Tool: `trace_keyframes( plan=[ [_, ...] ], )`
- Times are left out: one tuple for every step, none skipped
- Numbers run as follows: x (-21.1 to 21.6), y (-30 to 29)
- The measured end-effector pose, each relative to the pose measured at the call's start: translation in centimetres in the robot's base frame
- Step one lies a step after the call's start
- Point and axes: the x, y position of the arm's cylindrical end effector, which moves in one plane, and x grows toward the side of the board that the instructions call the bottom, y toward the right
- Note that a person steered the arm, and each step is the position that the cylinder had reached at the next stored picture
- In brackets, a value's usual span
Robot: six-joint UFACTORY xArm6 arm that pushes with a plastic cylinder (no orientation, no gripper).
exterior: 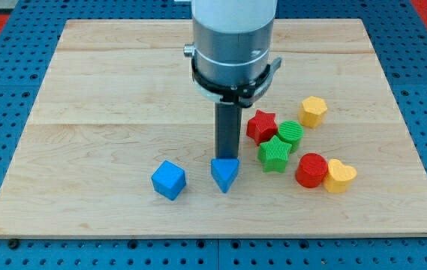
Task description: Push the red circle bottom left to the blue triangle
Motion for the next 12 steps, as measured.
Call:
trace_keyframes(
  plan=[
    [-0.2,0.3],
    [-3.0,1.1],
    [-2.0,5.0],
    [0.5,5.6],
    [0.6,5.0],
    [2.2,4.1],
    [5.0,5.8],
    [6.7,6.3],
    [3.9,6.9],
    [0.6,7.7],
    [-2.2,8.1],
    [-3.9,9.5]
  ],
)
